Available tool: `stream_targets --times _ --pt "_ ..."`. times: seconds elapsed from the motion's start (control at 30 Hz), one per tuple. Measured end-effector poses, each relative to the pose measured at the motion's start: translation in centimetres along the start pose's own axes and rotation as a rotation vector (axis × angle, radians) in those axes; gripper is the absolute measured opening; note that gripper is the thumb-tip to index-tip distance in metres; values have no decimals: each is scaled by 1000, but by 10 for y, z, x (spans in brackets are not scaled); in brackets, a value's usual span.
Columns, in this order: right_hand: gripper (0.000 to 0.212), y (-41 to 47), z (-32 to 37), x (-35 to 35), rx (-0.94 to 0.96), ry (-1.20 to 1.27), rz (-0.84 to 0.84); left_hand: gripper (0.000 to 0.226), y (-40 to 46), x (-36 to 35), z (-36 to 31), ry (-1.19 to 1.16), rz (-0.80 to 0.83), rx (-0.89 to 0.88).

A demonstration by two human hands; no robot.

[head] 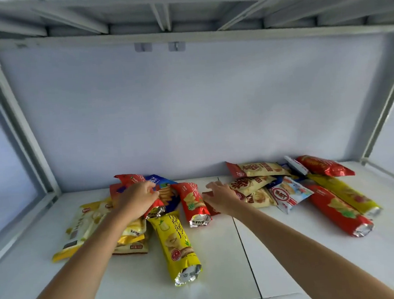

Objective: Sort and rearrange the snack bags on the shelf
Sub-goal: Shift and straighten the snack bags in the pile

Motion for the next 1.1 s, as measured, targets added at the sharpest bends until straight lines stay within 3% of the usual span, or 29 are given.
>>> stream_targets --times 0.33,0.73,1.1 --pt "45 -107 -80 34 -107 -138 -52 37 -51 -69 -80 80 116 -231" --pt "47 -172 -201 51 -222 -147 -46 36 -88 -118 -157 199 115 -236" --pt "46 -177 -349 52 -255 -168 -32 27 -85 -223 -277 219 141 -168"
Point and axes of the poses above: each hand's wrist, its own y-axis towards the middle knuckle, its own x-axis out of the back of the hand, z = x × y, the point moved 5 cm from there along y, towards the middle knuckle, and after that the axes turned 13 degrees about -y, right-handed, at the moved point
